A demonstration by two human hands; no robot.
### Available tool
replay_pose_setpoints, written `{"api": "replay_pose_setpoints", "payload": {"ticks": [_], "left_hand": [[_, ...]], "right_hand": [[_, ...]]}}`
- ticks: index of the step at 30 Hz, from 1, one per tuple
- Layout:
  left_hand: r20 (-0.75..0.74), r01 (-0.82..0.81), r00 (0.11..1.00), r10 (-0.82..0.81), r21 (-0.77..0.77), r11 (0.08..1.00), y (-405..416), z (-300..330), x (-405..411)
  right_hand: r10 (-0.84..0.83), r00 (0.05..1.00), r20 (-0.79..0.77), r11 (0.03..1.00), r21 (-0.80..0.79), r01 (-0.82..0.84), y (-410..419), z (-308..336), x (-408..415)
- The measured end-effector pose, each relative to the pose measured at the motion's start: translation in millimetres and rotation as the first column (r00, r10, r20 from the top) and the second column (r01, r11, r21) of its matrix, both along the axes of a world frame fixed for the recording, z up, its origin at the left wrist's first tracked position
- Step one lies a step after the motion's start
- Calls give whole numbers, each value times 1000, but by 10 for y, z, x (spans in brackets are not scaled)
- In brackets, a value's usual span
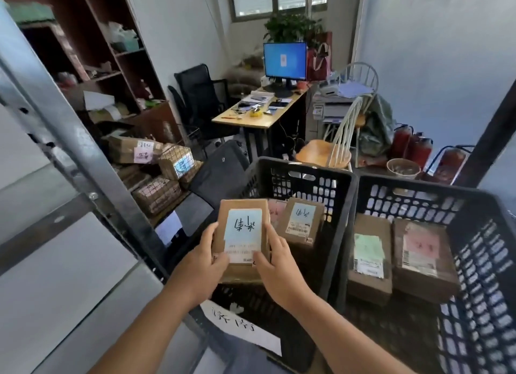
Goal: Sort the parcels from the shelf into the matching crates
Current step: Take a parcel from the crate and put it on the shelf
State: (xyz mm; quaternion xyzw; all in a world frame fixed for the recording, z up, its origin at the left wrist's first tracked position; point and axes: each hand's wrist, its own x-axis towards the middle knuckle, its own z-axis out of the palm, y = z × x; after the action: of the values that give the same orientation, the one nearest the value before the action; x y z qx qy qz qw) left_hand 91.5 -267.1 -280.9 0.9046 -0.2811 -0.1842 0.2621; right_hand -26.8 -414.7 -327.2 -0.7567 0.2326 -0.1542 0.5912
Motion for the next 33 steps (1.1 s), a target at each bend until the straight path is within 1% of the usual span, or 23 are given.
{"api": "replay_pose_setpoints", "payload": {"ticks": [3,7,11,14,18,20,22,24,25,27,30,33], "left_hand": [[-33,57,998,-52,174,983,-258,-127,275],[-109,179,983,-150,348,920,-528,-368,596],[-138,257,966,-219,408,876,-693,-641,901],[-170,311,950,-262,421,852,-824,-813,1052],[-201,409,912,-356,479,777,-937,-1024,1142],[-179,433,900,-398,485,760,-975,-1136,1162],[-104,428,892,-439,505,750,-1023,-1250,1168],[-50,425,871,-488,576,698,-1060,-1320,1156],[-43,420,862,-505,619,664,-1074,-1338,1158],[-40,403,861,-507,662,632,-1096,-1342,1182],[-26,382,866,-500,678,628,-1104,-1358,1204],[44,333,855,-516,716,613,-1093,-1367,1158]], "right_hand": [[-31,995,-94,995,88,39,-135,-253,274],[-60,966,-252,984,150,101,-241,-457,517],[-88,940,-331,966,203,162,-234,-595,767],[-165,908,-385,946,199,256,-230,-770,935],[-268,874,-406,911,188,367,-208,-952,1050],[-310,856,-413,896,173,408,-207,-1009,1095],[-329,845,-421,890,160,426,-201,-1080,1139],[-319,842,-434,903,131,409,-176,-1159,1172],[-314,841,-440,908,119,401,-171,-1193,1182],[-297,847,-441,922,97,374,-172,-1249,1202],[-264,849,-457,939,80,335,-190,-1297,1232],[-254,841,-478,947,55,317,-203,-1340,1272]]}}
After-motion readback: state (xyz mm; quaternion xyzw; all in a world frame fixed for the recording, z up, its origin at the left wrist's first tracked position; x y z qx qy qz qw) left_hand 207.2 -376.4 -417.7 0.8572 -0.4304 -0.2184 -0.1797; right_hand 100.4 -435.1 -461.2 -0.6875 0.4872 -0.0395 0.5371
